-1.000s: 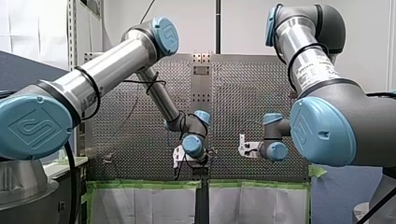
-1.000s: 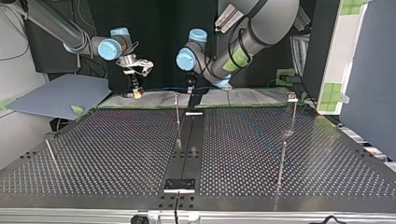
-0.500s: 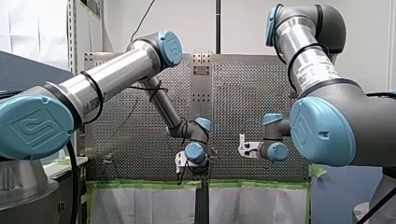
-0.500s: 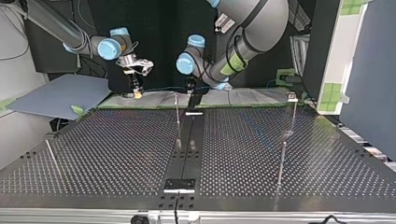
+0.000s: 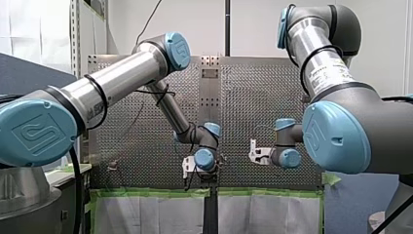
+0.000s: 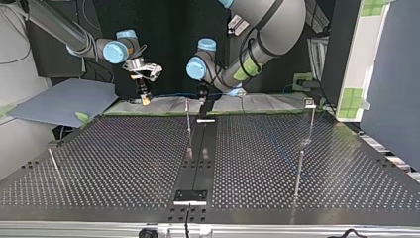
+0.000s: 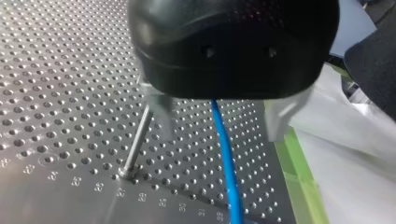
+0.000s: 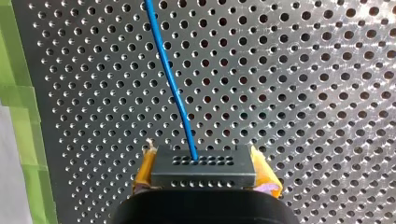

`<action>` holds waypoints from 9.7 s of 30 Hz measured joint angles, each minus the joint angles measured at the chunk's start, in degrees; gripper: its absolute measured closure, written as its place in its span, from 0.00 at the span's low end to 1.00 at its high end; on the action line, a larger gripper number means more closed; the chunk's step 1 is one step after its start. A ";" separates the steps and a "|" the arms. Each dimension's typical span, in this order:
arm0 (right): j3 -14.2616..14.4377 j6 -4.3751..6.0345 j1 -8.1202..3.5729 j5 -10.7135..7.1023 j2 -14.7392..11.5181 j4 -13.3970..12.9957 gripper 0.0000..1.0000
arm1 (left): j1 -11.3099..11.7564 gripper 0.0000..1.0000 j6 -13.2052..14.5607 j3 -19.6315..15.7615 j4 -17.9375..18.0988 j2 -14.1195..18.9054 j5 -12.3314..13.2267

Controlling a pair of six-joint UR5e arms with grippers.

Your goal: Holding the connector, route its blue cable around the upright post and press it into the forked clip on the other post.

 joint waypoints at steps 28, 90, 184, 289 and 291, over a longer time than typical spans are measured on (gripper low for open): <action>0.00 0.75 -0.11 1.89 0.00 0.18 1.00 | -3.07 1.00 2.22 -0.08 -1.77 0.20 -8.68; 0.37 2.96 -1.12 2.64 2.87 -4.14 1.00 | -1.90 1.00 1.46 0.47 2.53 1.37 -5.09; -10.12 6.07 -5.33 3.23 6.41 0.47 1.00 | 3.30 1.00 2.30 8.89 -4.82 -0.25 1.85; -12.57 6.77 -8.39 2.55 6.86 4.54 1.00 | -4.71 0.00 8.58 4.15 -17.47 5.22 -0.84; -12.57 6.71 -8.42 2.55 6.86 4.69 1.00 | -4.86 0.00 8.55 3.40 -16.81 5.93 -0.92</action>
